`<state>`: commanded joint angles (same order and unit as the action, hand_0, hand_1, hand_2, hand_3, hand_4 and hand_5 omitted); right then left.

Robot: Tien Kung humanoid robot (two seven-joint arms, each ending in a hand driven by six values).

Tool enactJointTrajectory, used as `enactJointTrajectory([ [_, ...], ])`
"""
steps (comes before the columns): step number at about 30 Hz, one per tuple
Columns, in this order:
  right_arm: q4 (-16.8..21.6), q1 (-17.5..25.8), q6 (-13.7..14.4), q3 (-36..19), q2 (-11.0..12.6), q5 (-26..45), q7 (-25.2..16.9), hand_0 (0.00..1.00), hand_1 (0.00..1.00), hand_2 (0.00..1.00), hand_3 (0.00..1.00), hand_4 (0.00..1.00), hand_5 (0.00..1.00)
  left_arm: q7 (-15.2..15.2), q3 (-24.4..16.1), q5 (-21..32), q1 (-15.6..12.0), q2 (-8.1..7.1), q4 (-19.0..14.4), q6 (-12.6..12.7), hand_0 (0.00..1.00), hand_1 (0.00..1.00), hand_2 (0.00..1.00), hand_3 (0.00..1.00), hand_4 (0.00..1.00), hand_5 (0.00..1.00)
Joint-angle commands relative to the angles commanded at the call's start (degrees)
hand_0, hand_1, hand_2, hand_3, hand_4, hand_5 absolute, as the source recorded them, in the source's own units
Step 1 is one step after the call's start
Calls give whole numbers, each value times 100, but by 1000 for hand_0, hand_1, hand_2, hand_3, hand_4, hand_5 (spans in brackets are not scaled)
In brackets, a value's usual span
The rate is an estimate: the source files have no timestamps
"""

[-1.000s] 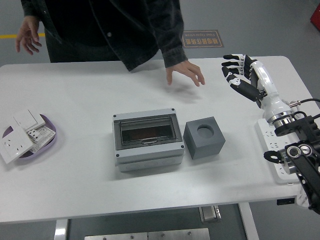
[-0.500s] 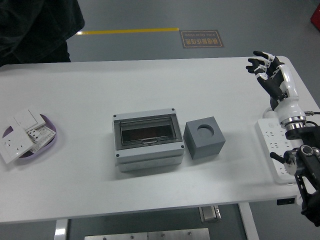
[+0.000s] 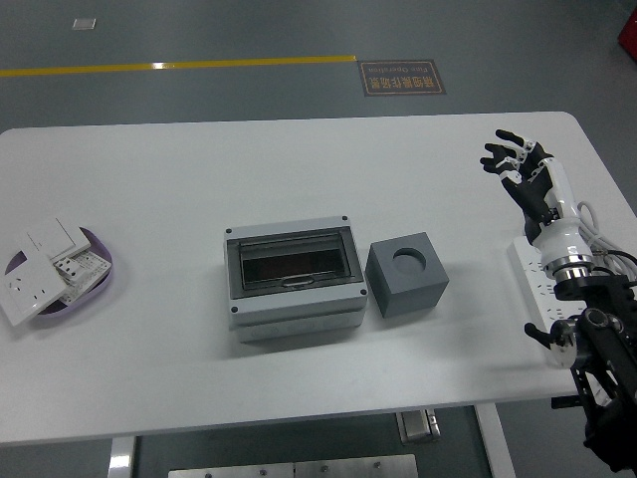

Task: Pick up the cylinder from the cube,place it in the box,flap close box

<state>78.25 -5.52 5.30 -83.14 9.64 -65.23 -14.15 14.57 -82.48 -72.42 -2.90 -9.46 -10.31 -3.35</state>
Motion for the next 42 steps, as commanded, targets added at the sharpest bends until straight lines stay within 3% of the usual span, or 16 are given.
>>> enactJointTrajectory([
  [10,43,155,-44,-131,-69,-48,32,676,628,665,680,681,357,-66,146,239,-48,-76,0,-5,635,661,580,677,721,302],
  [28,350,332,-67,-565,6,-279,177,683,638,667,672,709,353,-267,397,848,-102,-6,0,24,635,662,581,676,719,300],
  [42,427,409,-27,-695,-43,-129,92,689,642,671,673,718,362,-472,626,1027,182,-105,0,-23,635,662,581,673,719,299],
])
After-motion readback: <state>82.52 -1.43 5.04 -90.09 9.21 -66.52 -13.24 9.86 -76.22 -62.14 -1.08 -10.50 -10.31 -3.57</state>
